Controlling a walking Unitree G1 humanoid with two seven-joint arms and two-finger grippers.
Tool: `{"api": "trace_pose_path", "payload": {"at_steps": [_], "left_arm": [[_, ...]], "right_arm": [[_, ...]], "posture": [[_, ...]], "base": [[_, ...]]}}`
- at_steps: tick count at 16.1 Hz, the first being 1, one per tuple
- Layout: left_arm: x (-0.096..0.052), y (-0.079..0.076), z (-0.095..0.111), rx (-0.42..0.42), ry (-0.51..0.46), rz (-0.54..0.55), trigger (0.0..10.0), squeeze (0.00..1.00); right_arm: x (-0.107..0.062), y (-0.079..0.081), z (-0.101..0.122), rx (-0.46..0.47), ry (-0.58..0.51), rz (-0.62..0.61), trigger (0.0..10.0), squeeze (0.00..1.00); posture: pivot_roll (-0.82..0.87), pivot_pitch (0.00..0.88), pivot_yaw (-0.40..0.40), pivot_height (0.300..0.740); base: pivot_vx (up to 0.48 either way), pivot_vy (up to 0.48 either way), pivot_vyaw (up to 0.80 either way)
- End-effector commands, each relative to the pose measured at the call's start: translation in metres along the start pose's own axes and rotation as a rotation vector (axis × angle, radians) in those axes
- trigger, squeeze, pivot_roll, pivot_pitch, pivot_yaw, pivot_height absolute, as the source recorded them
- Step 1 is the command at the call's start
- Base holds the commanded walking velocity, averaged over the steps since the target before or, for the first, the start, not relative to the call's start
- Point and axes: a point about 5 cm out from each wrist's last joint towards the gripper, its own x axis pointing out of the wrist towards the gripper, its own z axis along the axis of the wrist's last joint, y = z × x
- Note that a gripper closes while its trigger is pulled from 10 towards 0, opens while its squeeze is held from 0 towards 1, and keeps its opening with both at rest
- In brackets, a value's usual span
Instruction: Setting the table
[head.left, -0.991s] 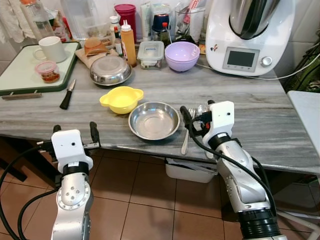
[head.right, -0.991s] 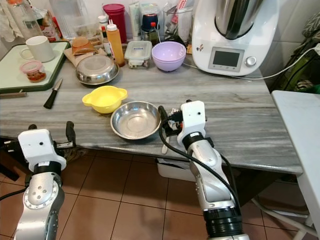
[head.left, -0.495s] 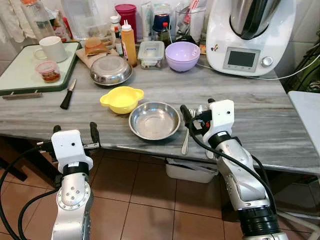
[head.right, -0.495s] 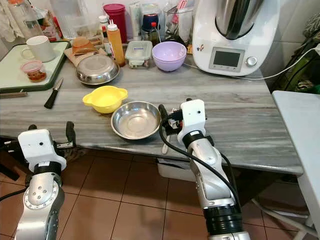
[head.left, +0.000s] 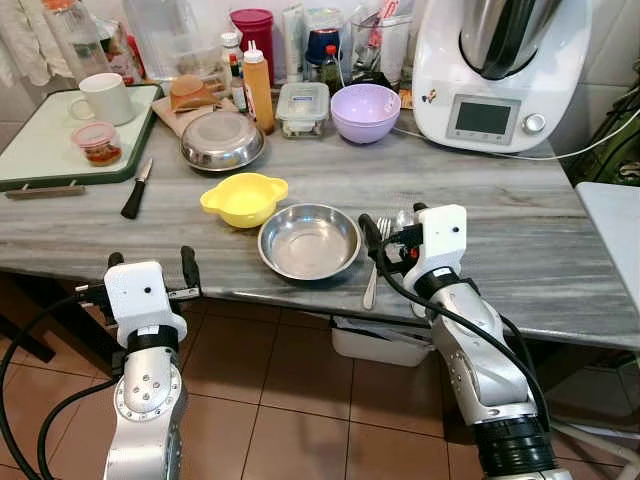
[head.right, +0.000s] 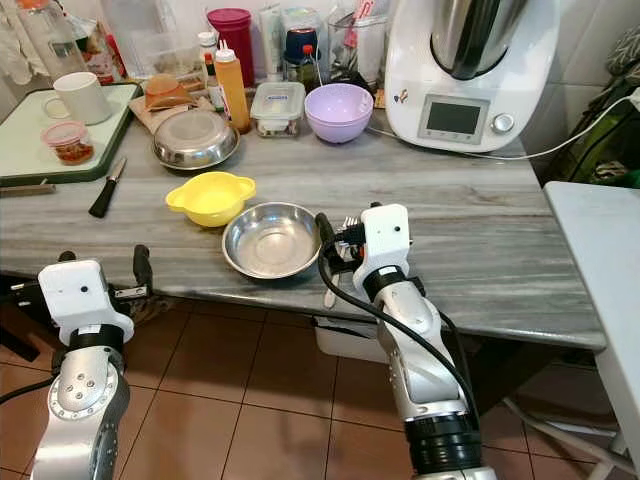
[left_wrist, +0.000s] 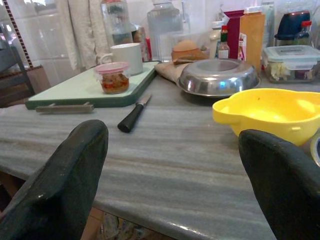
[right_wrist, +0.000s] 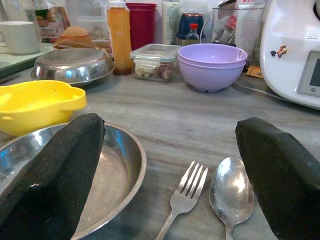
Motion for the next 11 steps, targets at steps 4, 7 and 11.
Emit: {"api": "trace_pose_path", "payload": {"at_steps": [4,7,11], "left_arm": [[-0.002,0.0017,-0.0001,0.003,-0.003,0.009,10.0,0.0],[-0.0014,0.0022,0.001,0.001,-0.008,0.02,10.0,0.0],[-0.0025,0.0032,0.0011,-0.022,-0.005,0.041,10.0,0.0]], "right_arm": [[0.0017,-0.0008,-0.0009,0.009,0.004,-0.006,10.0,0.0],[0.0049,0.0007,0.0004,0.009,0.002,0.001,10.0,0.0],[0.0073,0.0064,-0.002,0.071,0.028,0.019,10.0,0.0]], "posture": [[-0.04,0.058,0.037,0.74],[-0.03,0.056,0.029,0.74],[-0.02,0.054,0.011,0.74]], "base": [[0.0,0.0,0.0],[0.0,0.0,0.0],[0.0,0.0,0.0]]}}
